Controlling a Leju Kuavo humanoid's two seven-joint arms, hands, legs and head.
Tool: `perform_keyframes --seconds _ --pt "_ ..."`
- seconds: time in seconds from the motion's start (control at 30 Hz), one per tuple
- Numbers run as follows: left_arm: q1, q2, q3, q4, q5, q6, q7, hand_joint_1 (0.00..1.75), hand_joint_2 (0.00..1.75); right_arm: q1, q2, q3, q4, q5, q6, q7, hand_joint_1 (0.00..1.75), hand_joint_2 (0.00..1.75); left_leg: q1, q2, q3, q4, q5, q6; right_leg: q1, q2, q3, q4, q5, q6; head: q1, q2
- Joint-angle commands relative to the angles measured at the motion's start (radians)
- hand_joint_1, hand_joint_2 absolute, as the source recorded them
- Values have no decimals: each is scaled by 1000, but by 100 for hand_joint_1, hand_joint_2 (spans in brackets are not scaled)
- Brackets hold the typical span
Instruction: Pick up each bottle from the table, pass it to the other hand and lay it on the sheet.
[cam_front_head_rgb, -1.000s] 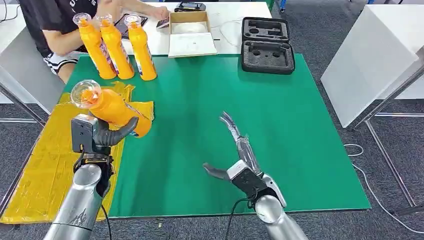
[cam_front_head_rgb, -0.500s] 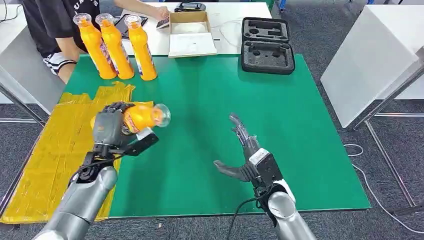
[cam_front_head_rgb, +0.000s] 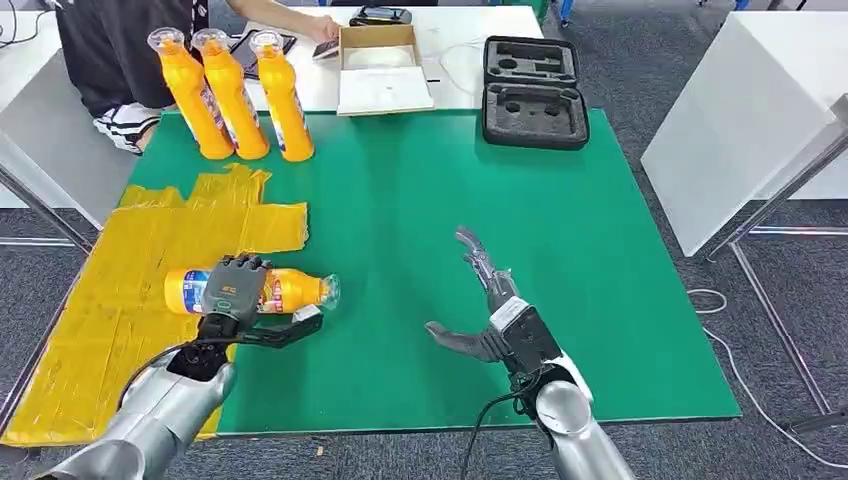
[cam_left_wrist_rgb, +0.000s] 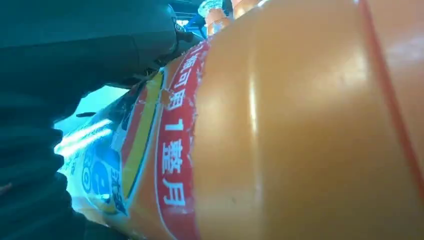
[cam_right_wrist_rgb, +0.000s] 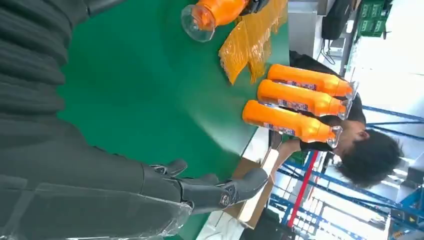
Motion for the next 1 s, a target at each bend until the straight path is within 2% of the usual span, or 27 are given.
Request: perform_keyframes --seconds 0.03,0.17,0.2,0.27,0.43,0.87,1.0 --pt "-32 19 -41 122 -1 -27 4 175 175 -27 -7 -6 24 0 7 6 0 175 1 4 4 0 -2 -3 1 2 4 -1 -1 -1 0 0" --pt "-28 21 -28 135 -1 -52 -8 175 175 -37 -1 -7 30 0 7 5 0 175 1 4 5 0 -1 -3 1 2 5 -1 0 -1 0 0" --pt "-31 32 -67 147 -1 -68 28 175 175 -40 2 -7 32 0 7 5 0 175 1 5 7 0 -2 -4 1 3 6 -1 -1 -2 0 0" --pt "-31 37 -58 169 -1 -95 38 175 175 -44 7 -7 33 0 9 6 0 175 1 6 8 0 -2 -4 1 4 7 -1 0 -2 0 0" --pt "-17 48 26 197 -1 -105 76 175 175 -39 4 -6 35 1 11 5 0 175 0 8 12 -1 -3 -5 1 6 11 -1 0 -2 0 0" --pt "-24 43 124 201 -1 -128 139 175 175 -43 -9 7 53 -1 5 9 0 175 1 8 18 -1 -4 -6 2 6 16 -2 0 -3 0 0" --pt "-20 42 138 199 -1 -124 137 175 175 -43 -10 10 57 -1 4 9 0 175 0 5 17 -2 -3 -4 1 4 15 -1 0 -2 0 0"
